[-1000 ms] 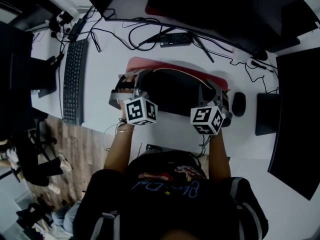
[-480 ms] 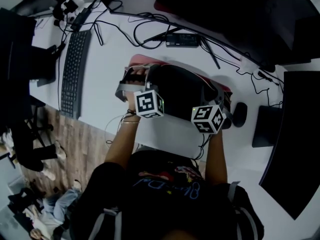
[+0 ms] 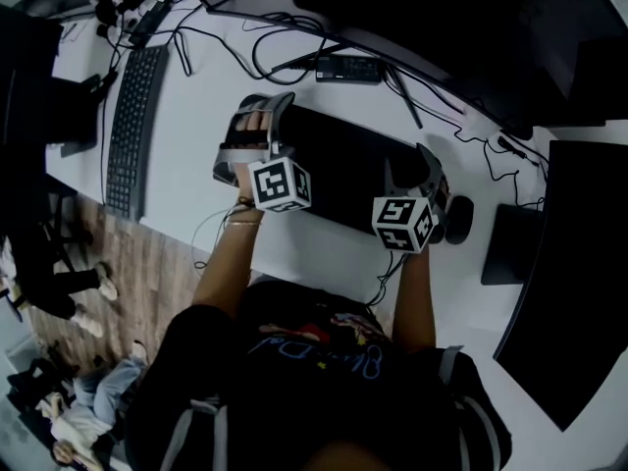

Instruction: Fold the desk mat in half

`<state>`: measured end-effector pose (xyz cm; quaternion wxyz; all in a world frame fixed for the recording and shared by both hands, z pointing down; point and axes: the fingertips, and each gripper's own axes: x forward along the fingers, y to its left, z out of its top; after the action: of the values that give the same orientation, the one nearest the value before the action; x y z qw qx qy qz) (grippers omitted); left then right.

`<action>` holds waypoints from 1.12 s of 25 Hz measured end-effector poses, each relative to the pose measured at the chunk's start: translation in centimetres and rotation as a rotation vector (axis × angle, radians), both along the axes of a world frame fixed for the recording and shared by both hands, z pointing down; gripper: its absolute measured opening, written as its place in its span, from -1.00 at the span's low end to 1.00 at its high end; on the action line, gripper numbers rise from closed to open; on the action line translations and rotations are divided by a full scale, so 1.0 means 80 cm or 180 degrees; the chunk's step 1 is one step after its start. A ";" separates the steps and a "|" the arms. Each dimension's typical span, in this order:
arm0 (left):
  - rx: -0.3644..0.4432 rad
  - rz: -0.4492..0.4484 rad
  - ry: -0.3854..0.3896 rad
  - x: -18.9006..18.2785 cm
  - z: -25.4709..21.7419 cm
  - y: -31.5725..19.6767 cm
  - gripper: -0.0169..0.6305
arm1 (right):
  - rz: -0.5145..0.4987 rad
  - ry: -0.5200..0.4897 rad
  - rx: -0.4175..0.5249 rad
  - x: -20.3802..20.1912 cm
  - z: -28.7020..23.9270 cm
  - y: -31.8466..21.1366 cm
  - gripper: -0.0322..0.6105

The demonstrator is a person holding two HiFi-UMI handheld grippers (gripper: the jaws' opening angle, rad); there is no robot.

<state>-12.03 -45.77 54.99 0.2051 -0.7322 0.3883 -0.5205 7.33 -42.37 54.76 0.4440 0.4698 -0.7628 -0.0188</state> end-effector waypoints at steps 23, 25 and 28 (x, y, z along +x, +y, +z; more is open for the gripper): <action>-0.0938 -0.2096 0.3963 -0.158 -0.039 0.213 -0.14 | -0.0295 -0.1939 -0.0149 -0.133 -0.084 0.113 -0.80; -0.1143 -0.2306 0.4364 -0.157 -0.027 0.224 -0.14 | -0.0373 -0.1825 -0.0205 -0.150 -0.078 0.125 -0.80; -0.1470 -0.2528 0.4844 -0.149 -0.008 0.229 -0.14 | -0.0504 -0.1540 -0.0230 -0.173 -0.067 0.140 -0.80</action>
<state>-23.96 -27.45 54.34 -0.4571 -0.7141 0.5301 0.0091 -6.50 -31.18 49.43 0.2622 0.3831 -0.8814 0.0867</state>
